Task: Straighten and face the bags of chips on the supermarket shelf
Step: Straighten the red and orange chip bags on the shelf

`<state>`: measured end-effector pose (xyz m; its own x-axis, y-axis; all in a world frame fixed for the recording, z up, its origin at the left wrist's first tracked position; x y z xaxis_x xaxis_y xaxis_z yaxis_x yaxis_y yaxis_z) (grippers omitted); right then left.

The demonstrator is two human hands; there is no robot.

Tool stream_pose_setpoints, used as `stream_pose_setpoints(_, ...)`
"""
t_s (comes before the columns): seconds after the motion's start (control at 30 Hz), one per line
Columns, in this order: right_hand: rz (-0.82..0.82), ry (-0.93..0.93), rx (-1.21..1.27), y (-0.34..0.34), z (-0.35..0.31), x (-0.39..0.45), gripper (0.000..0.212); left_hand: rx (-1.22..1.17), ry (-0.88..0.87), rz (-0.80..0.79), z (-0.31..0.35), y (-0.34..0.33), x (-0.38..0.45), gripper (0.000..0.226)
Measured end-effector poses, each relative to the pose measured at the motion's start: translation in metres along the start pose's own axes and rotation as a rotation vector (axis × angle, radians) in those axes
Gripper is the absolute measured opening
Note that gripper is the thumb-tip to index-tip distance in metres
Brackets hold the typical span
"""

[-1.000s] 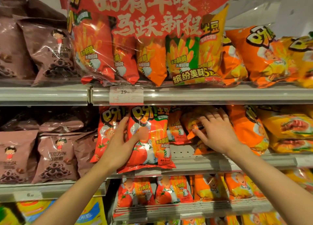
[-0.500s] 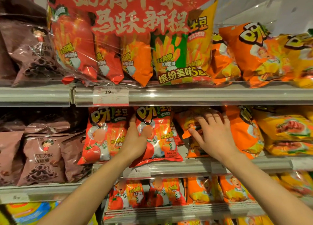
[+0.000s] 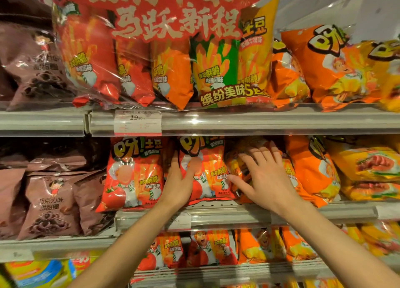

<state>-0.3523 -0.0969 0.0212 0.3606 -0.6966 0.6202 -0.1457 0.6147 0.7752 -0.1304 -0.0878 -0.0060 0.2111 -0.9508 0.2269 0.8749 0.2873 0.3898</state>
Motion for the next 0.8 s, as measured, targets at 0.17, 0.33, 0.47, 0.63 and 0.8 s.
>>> stream_pose_setpoints(0.17, -0.16, 0.084, 0.04, -0.003, -0.015, 0.006, 0.107, 0.041, 0.05, -0.145, -0.002, 0.003, -0.007, 0.086)
stream_pose_setpoints(0.33, -0.168, 0.1, 0.058, -0.02, -0.024, 0.007, 0.1, 0.032, 0.039, -0.153, -0.004, 0.005, -0.004, 0.089)
stream_pose_setpoints(0.47, -0.14, 0.063, 0.081, -0.028, -0.026, 0.012, 0.097, 0.038, 0.023, -0.123, -0.008, 0.005, 0.0, 0.099)
stream_pose_setpoints(0.63, -0.104, 0.098, 0.174, -0.026, -0.023, 0.005, 0.095, 0.095, -0.098, -0.023, -0.012, 0.009, -0.006, 0.097)
stream_pose_setpoints(0.8, -0.037, 0.082, 0.399, -0.017, -0.013, -0.004, 0.074, 0.239, -0.211, 0.092, -0.007, 0.012, -0.02, 0.081)
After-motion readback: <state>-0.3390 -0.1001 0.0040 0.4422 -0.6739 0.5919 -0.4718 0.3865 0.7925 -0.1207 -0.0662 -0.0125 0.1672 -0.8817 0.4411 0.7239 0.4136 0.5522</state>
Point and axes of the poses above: each hand's wrist, its own x-axis towards the middle knuckle, its own y-axis out of the back of the hand, z = x × y, the point moved 2 cm from there along x, towards the middle knuckle, and after that the axes turned 4 degrees about x, right-handed, at the moved point
